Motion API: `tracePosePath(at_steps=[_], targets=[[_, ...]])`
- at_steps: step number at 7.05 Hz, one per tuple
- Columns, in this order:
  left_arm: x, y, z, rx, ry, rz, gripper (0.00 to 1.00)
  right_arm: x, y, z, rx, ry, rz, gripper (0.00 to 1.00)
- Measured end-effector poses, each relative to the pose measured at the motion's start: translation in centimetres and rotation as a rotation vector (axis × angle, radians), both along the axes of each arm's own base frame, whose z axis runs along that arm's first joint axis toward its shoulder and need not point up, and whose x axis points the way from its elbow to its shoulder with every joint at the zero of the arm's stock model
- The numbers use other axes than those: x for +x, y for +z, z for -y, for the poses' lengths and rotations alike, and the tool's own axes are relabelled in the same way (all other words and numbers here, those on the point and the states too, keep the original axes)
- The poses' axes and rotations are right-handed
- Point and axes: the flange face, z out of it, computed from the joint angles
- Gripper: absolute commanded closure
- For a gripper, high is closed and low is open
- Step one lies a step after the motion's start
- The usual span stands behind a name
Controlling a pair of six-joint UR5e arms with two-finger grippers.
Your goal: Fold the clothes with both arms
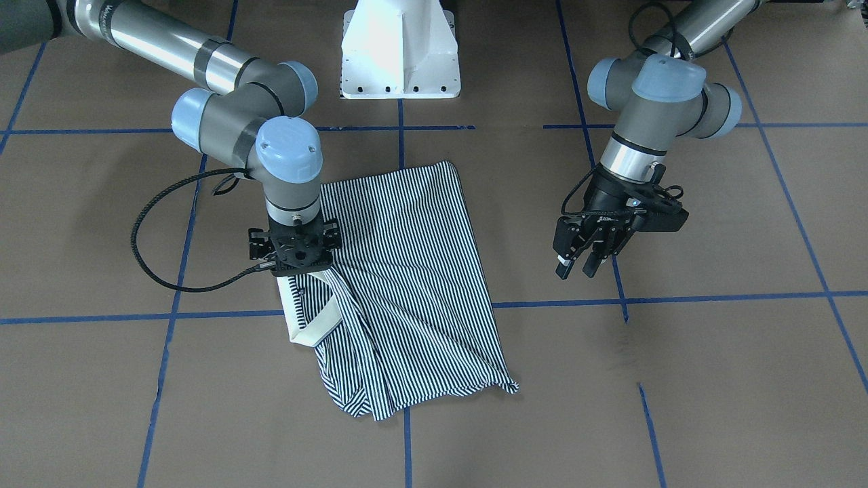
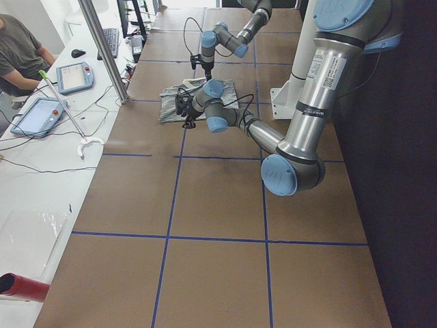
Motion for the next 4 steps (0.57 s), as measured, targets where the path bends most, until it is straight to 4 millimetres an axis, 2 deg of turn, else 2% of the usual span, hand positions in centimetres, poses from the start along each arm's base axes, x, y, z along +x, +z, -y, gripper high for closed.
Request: tracePosePath(at_steps=[2,3,4], targets=[[0.0,0.0,0.0,0.001,-0.001,0.0,0.39,3.2,2.6,0.3,0.018,-0.017,-0.03,0.0],[0.1,0.0,-0.1,0.001,0.0,0.0,0.39,4.1,2.8,1.0,0.023,-0.02,-0.038,0.0],[0.3,0.0,-0.2,0.001,0.003,0.0,0.39,3.8,0.7,2.1,0.025,-0.015,-0.03,0.0]])
